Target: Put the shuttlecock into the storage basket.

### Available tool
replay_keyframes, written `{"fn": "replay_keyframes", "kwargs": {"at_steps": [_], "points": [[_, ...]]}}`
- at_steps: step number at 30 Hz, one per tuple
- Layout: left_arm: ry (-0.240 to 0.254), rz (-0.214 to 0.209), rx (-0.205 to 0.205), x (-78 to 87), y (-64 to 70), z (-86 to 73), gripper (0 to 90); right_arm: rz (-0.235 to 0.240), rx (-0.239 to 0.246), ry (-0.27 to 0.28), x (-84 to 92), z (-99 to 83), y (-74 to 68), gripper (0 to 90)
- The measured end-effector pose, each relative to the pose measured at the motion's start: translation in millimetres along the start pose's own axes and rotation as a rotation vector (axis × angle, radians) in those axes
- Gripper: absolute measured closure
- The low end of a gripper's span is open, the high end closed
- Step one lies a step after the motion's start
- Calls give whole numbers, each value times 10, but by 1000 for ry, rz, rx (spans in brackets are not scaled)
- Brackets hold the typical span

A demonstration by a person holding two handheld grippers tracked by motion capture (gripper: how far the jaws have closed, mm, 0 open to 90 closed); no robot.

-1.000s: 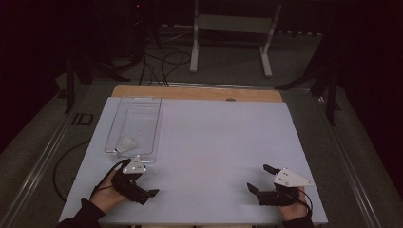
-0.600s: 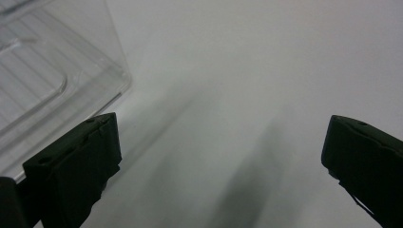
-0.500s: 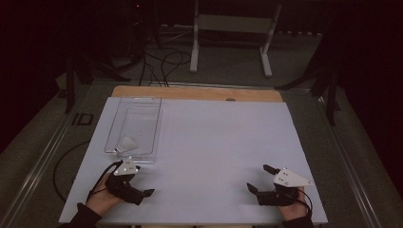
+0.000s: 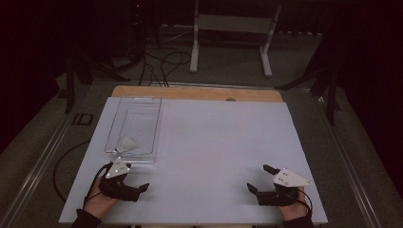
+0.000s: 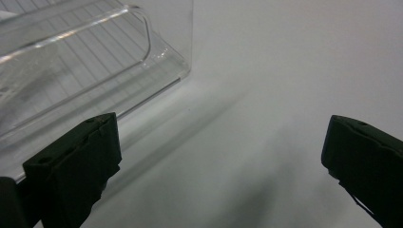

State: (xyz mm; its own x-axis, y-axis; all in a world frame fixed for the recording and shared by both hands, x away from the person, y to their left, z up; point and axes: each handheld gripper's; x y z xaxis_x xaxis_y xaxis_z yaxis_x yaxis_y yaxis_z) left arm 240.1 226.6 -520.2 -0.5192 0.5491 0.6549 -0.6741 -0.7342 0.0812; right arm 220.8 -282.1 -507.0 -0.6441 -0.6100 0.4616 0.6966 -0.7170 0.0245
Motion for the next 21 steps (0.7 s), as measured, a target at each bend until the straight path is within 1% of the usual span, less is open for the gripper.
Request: {"fn": "replay_keyframes", "kwargs": {"at_steps": [3, 4, 5, 6, 8, 9, 10, 11, 13, 14, 15, 16, 17, 18, 19, 20, 21], "points": [[-1, 1, 3, -23, 18, 0, 2, 1, 1, -1, -2, -1, 0, 102], [6, 7, -4, -49, 47, -1, 2, 2, -1, -1, -2, -2, 2, 102], [6, 7, -4, -49, 47, -1, 2, 2, -1, -1, -2, -2, 2, 102], [11, 11, -19, -80, 71, 0, 2, 2, 0, -1, -4, -3, 3, 102], [18, 16, -27, -112, 86, -5, 2, 3, 2, -3, -5, -3, 3, 102], [18, 16, -27, -112, 86, -5, 2, 3, 2, -3, -5, -3, 3, 102], [26, 5, -23, -132, 83, -8, 2, 3, 1, -2, -4, -1, -1, 102], [35, 5, -18, -138, 81, -11, 2, 4, 1, -2, -5, -1, -1, 102], [35, 8, -22, -142, 71, -9, 2, 4, 2, -3, -6, -2, 1, 102], [49, 9, -20, -143, 56, -7, 2, 5, 3, -3, -9, -4, 2, 102], [49, 9, -20, -143, 56, -7, 2, 5, 3, -3, -9, -4, 2, 102], [63, 13, -9, -145, 44, -7, 3, 4, 1, -4, -11, -5, 1, 102], [63, 13, -9, -145, 44, -7, 3, 4, 1, -4, -11, -5, 1, 102], [78, 22, -12, -142, 35, -12, 3, 5, 3, -3, -11, -5, 5, 102], [78, 22, -12, -142, 35, -12, 3, 5, 3, -3, -11, -5, 5, 102], [77, 38, -15, -133, 27, -19, 3, 4, -2, -5, -10, -7, 4, 102], [77, 38, -15, -133, 27, -19, 3, 4, -2, -5, -10, -7, 4, 102]]}}
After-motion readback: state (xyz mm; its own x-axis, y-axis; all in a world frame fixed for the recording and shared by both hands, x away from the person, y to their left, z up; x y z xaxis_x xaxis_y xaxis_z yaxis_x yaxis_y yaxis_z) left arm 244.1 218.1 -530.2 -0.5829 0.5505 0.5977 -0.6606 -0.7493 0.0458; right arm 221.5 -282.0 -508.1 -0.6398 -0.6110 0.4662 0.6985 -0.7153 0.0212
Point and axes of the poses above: each handheld gripper's, and its own axes: x roughly backward along the jaws, z roughly out of its top, y roughly to its right, and after that the axes turned 2 degrees about y, right-handed
